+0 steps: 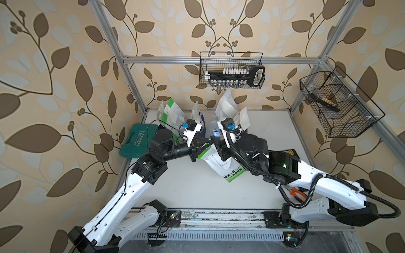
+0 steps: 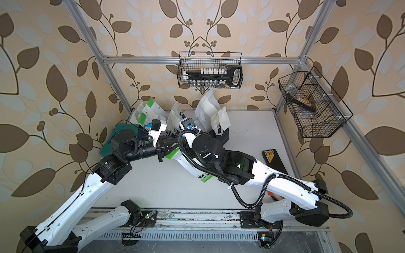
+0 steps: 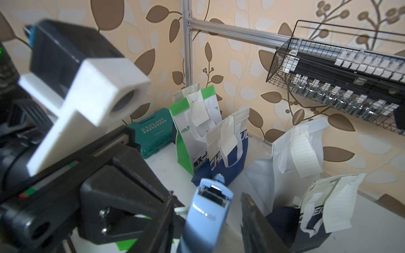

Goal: Staple the receipts to the bags
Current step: Pick up the stapler from the takeout bag, then place the takeout bag at the center of the board.

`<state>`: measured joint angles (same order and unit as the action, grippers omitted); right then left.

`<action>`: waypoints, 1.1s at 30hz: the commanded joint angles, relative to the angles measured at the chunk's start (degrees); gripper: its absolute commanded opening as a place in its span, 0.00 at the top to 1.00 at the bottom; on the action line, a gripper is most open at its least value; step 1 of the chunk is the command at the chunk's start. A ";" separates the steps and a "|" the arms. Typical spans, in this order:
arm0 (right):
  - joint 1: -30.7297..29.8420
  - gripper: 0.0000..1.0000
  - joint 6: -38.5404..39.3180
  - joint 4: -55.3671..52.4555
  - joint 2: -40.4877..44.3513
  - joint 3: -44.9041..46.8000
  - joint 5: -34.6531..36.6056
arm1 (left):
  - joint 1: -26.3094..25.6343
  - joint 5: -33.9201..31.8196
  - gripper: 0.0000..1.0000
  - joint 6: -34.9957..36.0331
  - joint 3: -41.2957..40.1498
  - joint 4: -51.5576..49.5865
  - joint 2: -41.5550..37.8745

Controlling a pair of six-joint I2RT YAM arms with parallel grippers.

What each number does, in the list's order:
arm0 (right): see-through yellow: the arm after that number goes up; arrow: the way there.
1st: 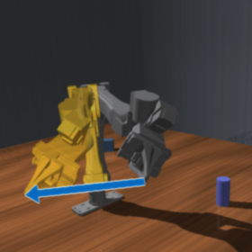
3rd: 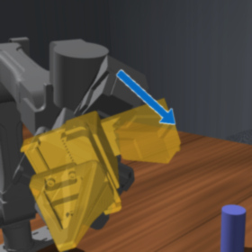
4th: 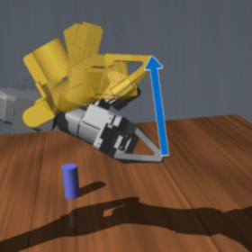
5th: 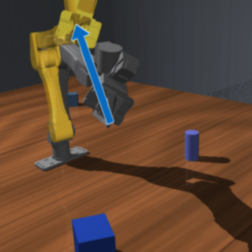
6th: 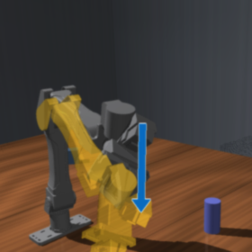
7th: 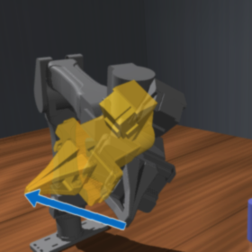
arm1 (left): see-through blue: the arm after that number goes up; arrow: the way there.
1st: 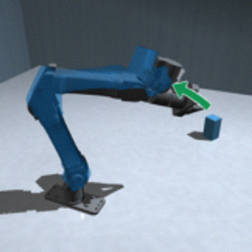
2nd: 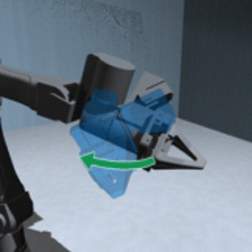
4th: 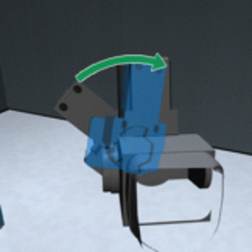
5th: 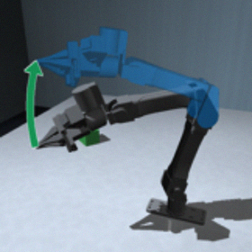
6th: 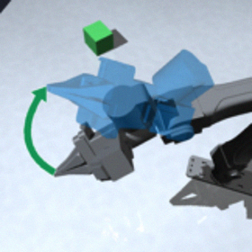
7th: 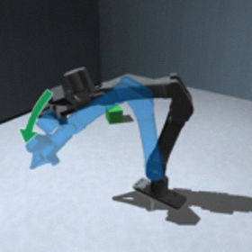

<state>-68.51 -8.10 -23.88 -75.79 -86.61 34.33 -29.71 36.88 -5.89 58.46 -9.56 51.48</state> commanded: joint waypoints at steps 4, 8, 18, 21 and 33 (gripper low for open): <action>-0.26 0.81 1.07 -0.68 -1.55 -2.35 2.89 | -0.65 0.03 1.00 1.04 2.08 1.04 -0.90; -0.19 0.94 2.59 3.32 -1.33 -0.61 7.10 | -0.67 0.18 1.00 1.31 2.96 -1.00 -0.27; 4.74 1.00 3.74 10.41 1.14 1.10 11.05 | -0.66 -1.42 1.00 1.62 3.22 -2.66 0.88; 6.91 1.00 1.78 7.57 3.83 2.22 10.73 | -0.65 -5.75 1.00 1.77 4.02 -4.69 2.78; 15.36 1.00 -11.56 -5.04 20.02 20.91 10.36 | -1.89 -23.87 1.00 3.41 10.86 -5.02 17.49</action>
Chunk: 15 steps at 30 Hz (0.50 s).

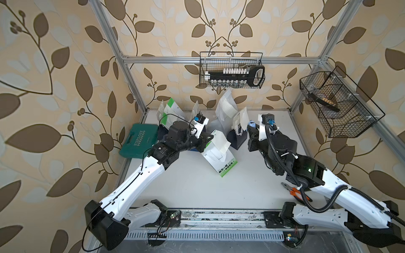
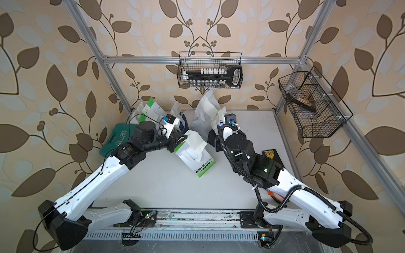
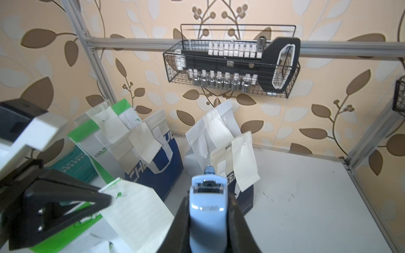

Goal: Staple the receipts to the bags
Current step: Place the takeout bag at the center of the board.

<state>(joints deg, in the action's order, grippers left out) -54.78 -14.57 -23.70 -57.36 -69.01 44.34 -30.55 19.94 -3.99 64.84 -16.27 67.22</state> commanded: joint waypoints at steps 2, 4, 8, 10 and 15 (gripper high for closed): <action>3.76 1.00 -7.11 -7.77 3.55 5.68 -0.23 | -1.40 -10.47 1.00 1.57 7.51 -0.73 5.48; 5.93 1.00 -8.16 -9.06 5.20 7.56 -1.81 | -1.91 -12.70 1.00 1.25 9.80 -2.67 8.56; 10.41 1.00 -9.71 -11.33 6.93 10.95 -4.08 | -5.30 -18.30 1.00 0.55 13.13 -3.61 13.06; 12.69 1.00 -10.54 -12.24 7.22 12.38 -5.71 | -7.15 -22.10 1.00 0.82 15.30 -4.72 14.92; 16.51 1.00 -11.90 -12.24 8.78 15.88 -8.78 | -8.20 -27.60 1.00 -0.25 19.47 -6.73 20.72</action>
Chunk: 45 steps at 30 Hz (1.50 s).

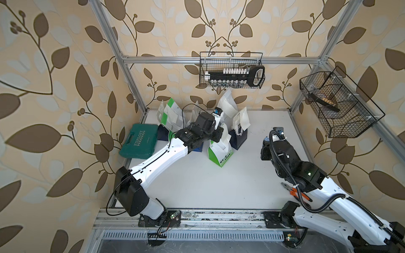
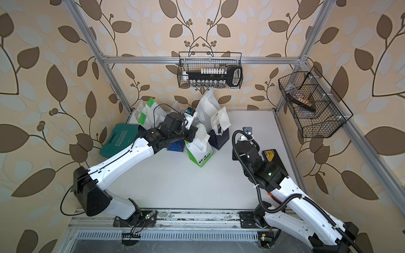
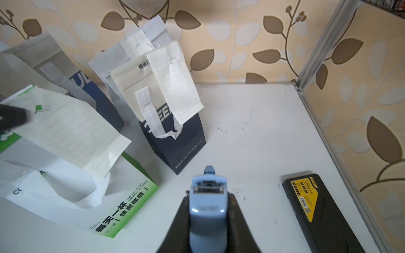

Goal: Staple the receipts to the bags
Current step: Place the takeout bag at the center of the board, then place the stapler at the center of the board.

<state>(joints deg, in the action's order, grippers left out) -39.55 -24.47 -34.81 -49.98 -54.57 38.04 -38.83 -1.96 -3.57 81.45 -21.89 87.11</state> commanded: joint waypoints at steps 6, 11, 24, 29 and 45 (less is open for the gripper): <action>1.93 1.00 -2.03 -1.46 2.07 2.46 -3.78 | -0.26 -3.74 0.66 -0.78 3.19 1.21 2.36; 2.61 1.00 -2.06 -1.39 1.58 2.71 -6.18 | -0.47 0.16 0.01 -1.24 3.02 3.08 1.39; 14.42 1.00 -3.74 -8.92 -12.83 6.47 -34.63 | -0.75 2.80 0.01 -3.90 -2.45 7.54 -21.23; 10.29 1.00 -4.88 -7.91 -19.23 9.53 -41.26 | -0.74 -0.09 0.01 -4.47 -12.09 8.69 -34.59; -14.19 0.98 -11.92 0.41 -32.02 10.69 -31.98 | -0.74 -14.89 0.01 -7.47 -28.24 2.38 -52.21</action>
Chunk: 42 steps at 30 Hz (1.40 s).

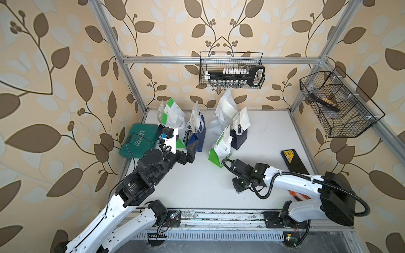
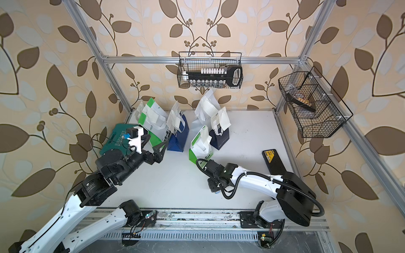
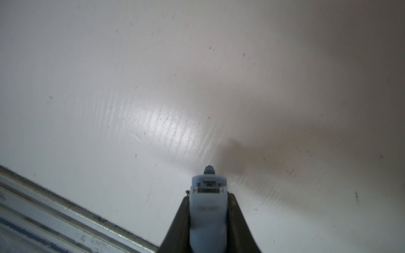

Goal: Staple the receipts to the bags
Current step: Place the stapler at the center of the board, then reset both arms

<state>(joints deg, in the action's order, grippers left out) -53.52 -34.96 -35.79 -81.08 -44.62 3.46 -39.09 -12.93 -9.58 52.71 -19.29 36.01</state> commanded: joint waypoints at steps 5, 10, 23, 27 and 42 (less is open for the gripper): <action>-0.27 0.69 -0.69 1.95 -0.38 1.07 2.88 | -0.46 -5.13 0.01 -2.09 1.42 -2.69 -1.69; -0.32 0.53 -0.11 2.52 1.50 0.65 3.16 | -0.49 -5.09 0.01 -2.11 1.46 -2.81 -2.17; -1.18 0.16 2.05 4.26 28.16 -0.83 25.57 | -0.18 -29.06 0.01 -4.45 -13.08 2.06 -7.75; -1.14 0.11 3.58 8.74 33.21 0.38 32.05 | 3.64 -29.88 0.01 -11.55 -18.66 3.85 -6.30; 4.27 0.00 2.02 10.48 43.66 4.37 34.81 | 34.66 -7.44 0.01 1.76 -32.68 35.65 16.75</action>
<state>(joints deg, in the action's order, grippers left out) -50.43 -32.86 -24.84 -37.93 -40.88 38.70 -5.58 -26.76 -14.72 22.83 -0.67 50.19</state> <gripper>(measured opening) 0.996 0.989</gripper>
